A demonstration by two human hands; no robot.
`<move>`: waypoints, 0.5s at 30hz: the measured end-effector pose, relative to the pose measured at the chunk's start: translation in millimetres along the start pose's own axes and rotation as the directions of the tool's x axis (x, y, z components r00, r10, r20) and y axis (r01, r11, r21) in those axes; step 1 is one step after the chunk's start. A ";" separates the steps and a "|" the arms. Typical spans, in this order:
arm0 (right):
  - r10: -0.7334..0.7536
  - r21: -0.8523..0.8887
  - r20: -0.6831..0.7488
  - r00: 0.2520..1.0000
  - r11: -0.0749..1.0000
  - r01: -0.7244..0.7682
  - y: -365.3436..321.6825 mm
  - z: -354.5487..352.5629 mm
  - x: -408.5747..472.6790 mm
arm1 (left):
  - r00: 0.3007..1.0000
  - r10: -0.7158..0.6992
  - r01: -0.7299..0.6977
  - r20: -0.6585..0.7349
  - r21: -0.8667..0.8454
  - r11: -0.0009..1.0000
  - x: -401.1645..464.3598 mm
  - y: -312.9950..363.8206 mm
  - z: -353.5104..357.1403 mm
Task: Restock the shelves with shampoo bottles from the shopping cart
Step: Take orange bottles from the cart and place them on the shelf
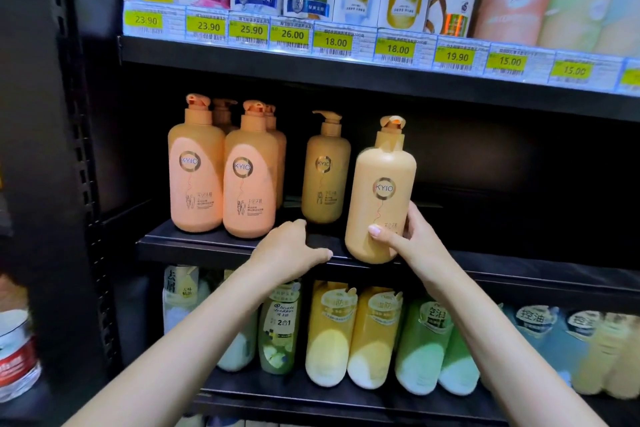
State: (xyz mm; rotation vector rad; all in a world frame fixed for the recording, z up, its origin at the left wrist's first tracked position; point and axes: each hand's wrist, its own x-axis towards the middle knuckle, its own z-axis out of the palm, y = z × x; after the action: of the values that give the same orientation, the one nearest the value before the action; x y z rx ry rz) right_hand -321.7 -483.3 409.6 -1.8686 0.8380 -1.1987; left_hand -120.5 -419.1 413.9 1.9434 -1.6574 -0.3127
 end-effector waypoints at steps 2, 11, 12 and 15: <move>0.016 -0.007 0.060 0.998 1.000 -0.015 -4.7 6.5 4.8 | 0.990 0.054 -0.039 -0.132 0.115 0.993 -22.7 -14.7 1.7; 0.083 -0.021 0.123 0.989 0.997 -0.081 -10.5 53.2 35.6 | 0.869 0.167 -0.115 -0.466 0.138 0.984 -34.0 -42.5 28.8; 0.085 -0.019 0.128 0.988 0.996 -0.083 -8.6 55.5 38.4 | 0.862 0.165 -0.115 -0.480 0.132 0.985 -33.2 -42.4 29.9; 0.104 -0.036 0.141 0.984 0.994 -0.100 -5.0 58.4 44.5 | 0.852 0.179 -0.126 -0.492 0.139 0.982 -33.1 -43.5 31.6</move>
State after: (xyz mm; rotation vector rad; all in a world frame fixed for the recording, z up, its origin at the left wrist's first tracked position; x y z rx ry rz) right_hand -251.3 -503.7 417.0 -1.8868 0.8644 -0.9823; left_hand -107.6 -392.2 358.3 1.7493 -1.4766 0.3293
